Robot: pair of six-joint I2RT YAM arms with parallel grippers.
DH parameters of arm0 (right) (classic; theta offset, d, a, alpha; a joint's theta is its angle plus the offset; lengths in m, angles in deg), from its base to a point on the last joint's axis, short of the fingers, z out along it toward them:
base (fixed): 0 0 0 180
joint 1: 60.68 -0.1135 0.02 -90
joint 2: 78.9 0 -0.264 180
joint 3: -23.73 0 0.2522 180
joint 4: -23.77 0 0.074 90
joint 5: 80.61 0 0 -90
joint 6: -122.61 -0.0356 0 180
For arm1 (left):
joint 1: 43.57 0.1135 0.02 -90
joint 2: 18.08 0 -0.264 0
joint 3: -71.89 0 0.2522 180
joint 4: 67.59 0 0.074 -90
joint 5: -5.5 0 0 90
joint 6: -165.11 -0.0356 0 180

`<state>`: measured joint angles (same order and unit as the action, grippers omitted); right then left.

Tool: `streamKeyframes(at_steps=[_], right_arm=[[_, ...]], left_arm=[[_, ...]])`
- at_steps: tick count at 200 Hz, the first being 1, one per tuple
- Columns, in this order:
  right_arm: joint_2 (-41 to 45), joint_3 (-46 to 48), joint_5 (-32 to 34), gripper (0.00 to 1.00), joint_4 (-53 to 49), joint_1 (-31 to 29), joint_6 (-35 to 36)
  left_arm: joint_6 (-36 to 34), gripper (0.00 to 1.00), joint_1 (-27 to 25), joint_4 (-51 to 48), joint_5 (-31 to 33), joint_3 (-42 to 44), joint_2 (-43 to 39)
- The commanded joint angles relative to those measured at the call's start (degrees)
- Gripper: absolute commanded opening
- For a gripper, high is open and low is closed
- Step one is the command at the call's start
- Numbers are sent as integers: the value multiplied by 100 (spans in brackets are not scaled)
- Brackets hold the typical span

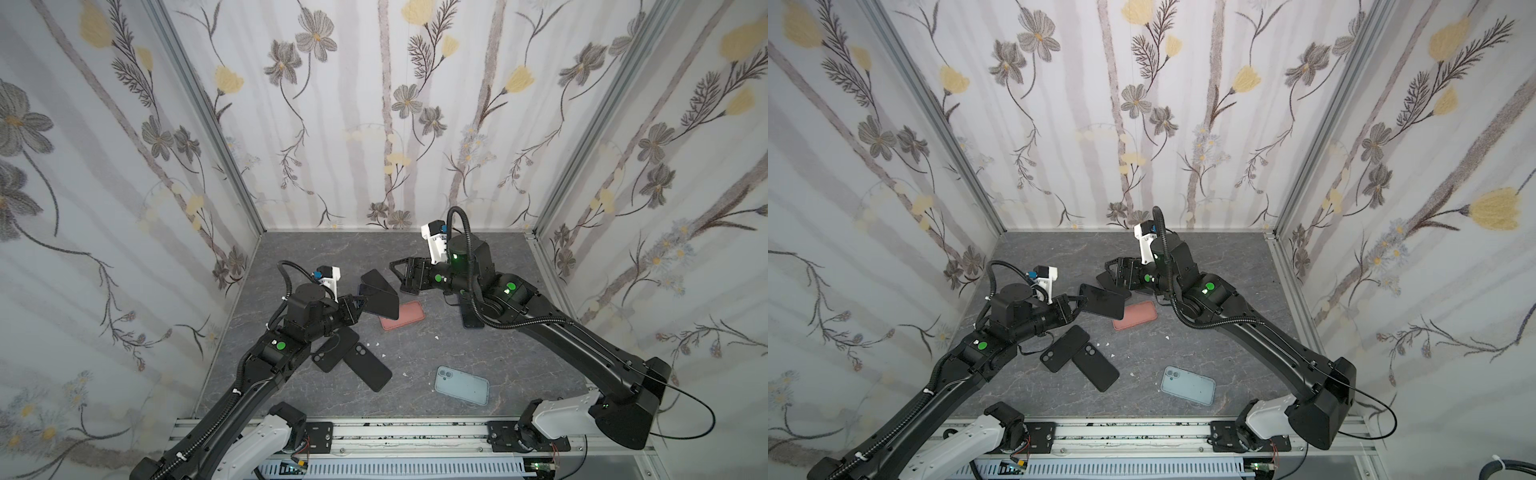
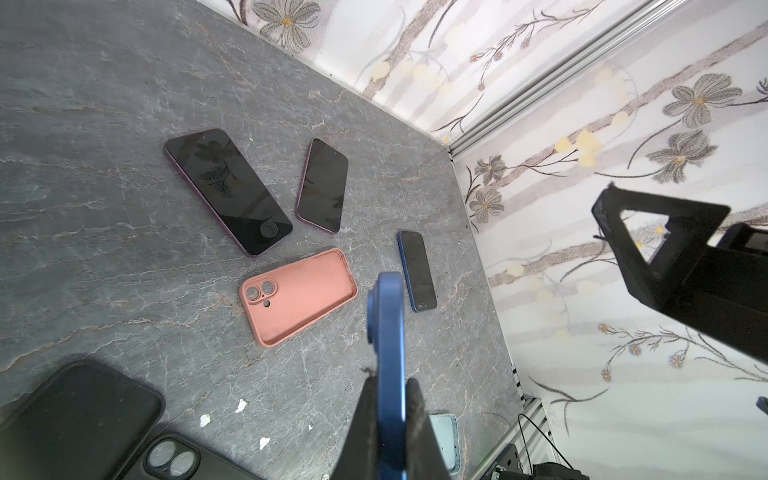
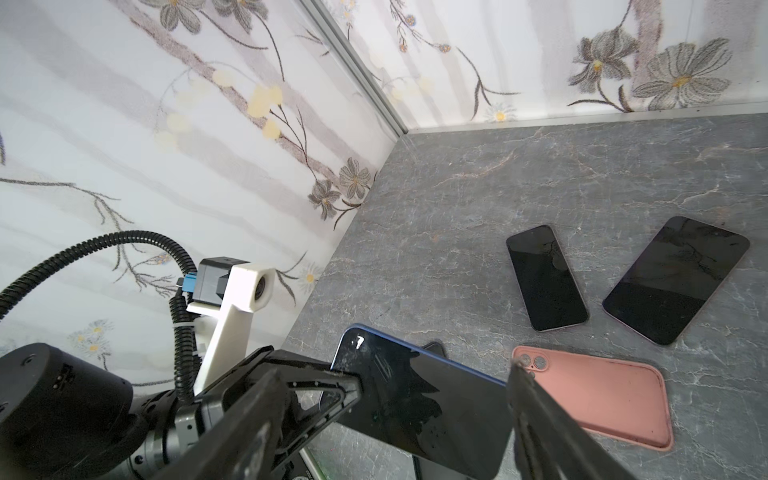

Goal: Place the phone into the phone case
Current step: 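Raise the phone upright with the left gripper while the right regrasps its edge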

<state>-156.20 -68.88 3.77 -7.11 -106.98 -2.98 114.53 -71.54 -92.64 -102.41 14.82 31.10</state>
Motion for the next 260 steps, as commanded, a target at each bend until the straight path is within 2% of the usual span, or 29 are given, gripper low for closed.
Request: streamKeyframes(at_steps=[1,63,96,141,260], right_arm=[[333,319,299,83,252,16,-165],[1594,949,807,81,477,235,-194],[1873,1238,568,79,211,596,-153],[2171,1635,253,77,223,799,-158],[2716,1974,-172,75,429,1031,-141]], left_arm=[[135,0,7,652,44,86,-83],[433,0,11,1563,-50,-161,206],[549,0,28,2258,-466,-134,433],[792,0,85,3290,-1062,10,644],[1892,0,230,4977,-1640,193,1036]])
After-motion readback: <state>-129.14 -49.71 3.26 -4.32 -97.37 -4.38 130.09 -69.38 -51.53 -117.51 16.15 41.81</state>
